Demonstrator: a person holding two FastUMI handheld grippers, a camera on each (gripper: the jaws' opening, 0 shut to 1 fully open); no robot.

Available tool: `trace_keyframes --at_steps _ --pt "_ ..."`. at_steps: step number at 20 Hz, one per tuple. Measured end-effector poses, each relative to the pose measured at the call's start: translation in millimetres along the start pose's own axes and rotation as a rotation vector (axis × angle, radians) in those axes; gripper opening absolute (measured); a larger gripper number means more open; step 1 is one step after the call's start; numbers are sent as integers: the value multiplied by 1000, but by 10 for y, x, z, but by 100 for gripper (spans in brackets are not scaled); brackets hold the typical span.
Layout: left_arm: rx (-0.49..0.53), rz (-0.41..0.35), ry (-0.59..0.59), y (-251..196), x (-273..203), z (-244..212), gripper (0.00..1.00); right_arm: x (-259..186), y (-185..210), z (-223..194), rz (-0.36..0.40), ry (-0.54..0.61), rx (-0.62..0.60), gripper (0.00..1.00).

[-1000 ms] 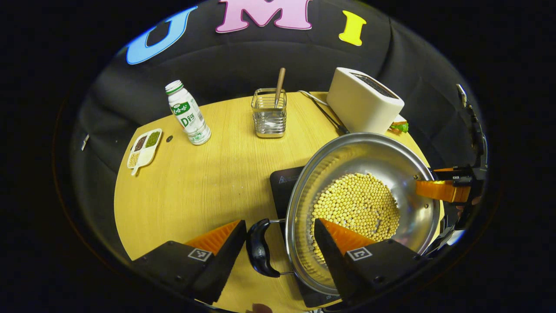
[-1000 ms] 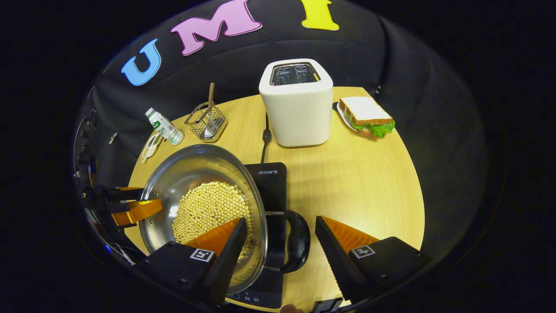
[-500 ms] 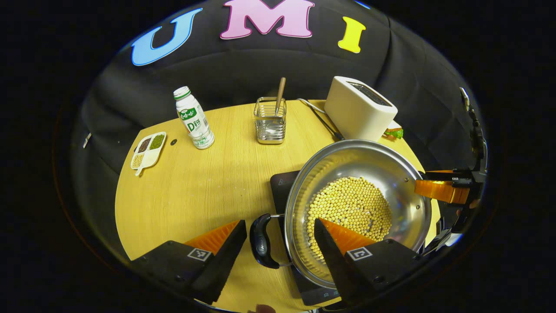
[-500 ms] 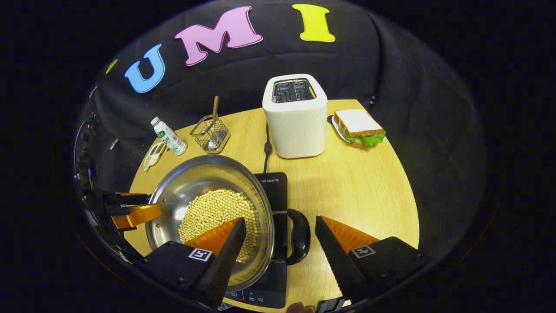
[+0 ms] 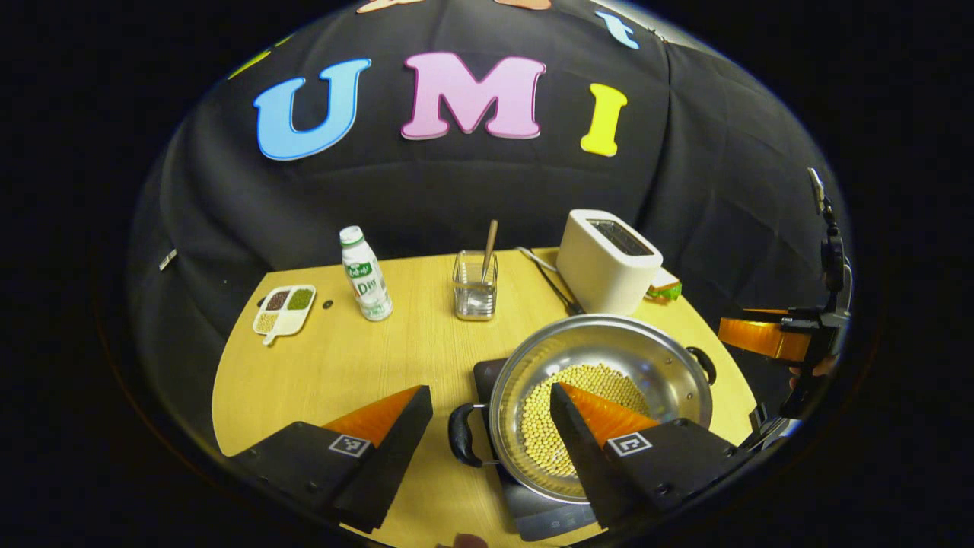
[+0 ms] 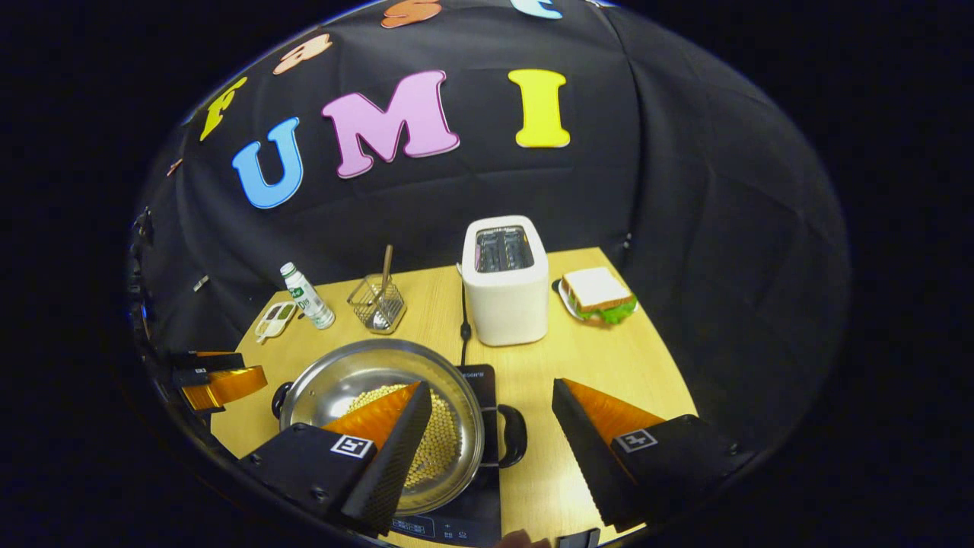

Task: First push the handle of the pot to place it horizontally, then grasp the pot with both hands and set it on the induction cooktop.

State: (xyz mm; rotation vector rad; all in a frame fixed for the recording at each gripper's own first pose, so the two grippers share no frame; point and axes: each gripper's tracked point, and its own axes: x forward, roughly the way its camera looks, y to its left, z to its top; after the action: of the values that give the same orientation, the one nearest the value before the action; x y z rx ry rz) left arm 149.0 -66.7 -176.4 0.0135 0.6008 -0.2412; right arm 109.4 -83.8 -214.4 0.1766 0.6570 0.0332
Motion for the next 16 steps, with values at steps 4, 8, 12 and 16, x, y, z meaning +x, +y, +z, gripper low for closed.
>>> trace_keyframes --at_steps 4,8,12,16 --pt "2 14 -133 3 -337 420 97 -335 45 516 -35 -171 -46 99" --pt "15 24 -247 11 -652 766 97 -700 99 924 -64 -311 -100 99" --pt "7 41 -382 5 -1008 1087 96 -995 231 1225 -71 -409 -134 98" --pt "-28 86 -487 153 -1408 1333 96 -1323 377 1560 -76 -526 -132 97"
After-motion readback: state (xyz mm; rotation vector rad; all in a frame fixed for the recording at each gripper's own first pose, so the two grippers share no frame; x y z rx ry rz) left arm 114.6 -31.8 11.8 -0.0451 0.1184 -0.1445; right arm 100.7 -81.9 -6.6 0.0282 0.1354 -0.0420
